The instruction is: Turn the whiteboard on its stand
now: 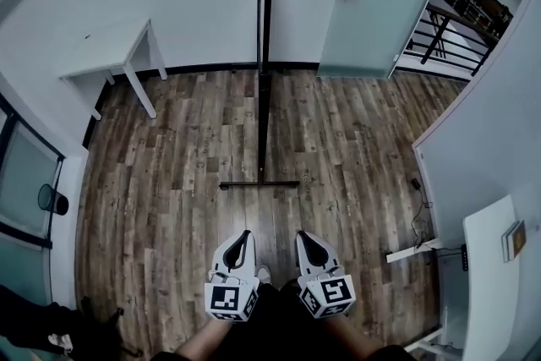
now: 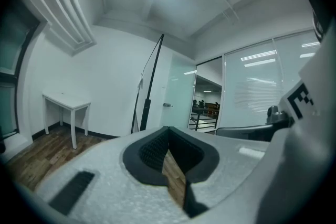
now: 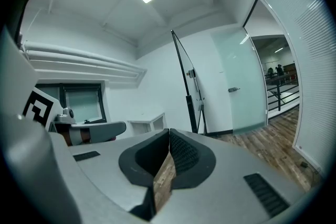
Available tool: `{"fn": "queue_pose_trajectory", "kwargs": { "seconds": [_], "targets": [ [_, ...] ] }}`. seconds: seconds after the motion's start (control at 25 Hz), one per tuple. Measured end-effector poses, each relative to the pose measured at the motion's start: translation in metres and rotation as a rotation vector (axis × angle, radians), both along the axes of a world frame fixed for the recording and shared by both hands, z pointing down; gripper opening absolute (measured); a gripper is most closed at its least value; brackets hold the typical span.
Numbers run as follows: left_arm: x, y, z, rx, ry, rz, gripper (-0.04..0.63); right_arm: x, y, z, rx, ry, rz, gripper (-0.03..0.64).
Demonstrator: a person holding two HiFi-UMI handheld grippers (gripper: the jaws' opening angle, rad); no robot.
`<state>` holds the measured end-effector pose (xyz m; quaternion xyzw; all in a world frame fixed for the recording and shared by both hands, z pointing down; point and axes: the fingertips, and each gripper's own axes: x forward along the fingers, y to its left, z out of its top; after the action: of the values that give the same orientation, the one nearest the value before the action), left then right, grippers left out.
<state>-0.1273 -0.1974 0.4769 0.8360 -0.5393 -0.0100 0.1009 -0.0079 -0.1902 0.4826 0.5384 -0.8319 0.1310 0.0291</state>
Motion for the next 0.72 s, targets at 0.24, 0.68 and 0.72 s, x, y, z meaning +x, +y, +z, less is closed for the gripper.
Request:
{"fn": "queue_pose_trajectory", "kwargs": {
  "seconds": [0.24,0.68,0.72],
  "targets": [
    [-0.004,-0.031,0.004,-0.016,0.009,0.002,0.015,-0.006,-0.030,0.003,-0.023,0.009,0.015,0.014],
    [-0.002,-0.103,0.016,-0.008,-0.003,-0.025,0.015,0.001,-0.109,0.013,-0.010,-0.003,0.005,0.014],
    [-0.001,-0.112,0.016,-0.011,-0.002,-0.029,0.015,0.002,-0.117,0.013,-0.008,-0.003,0.001,0.014]
  ]
}}
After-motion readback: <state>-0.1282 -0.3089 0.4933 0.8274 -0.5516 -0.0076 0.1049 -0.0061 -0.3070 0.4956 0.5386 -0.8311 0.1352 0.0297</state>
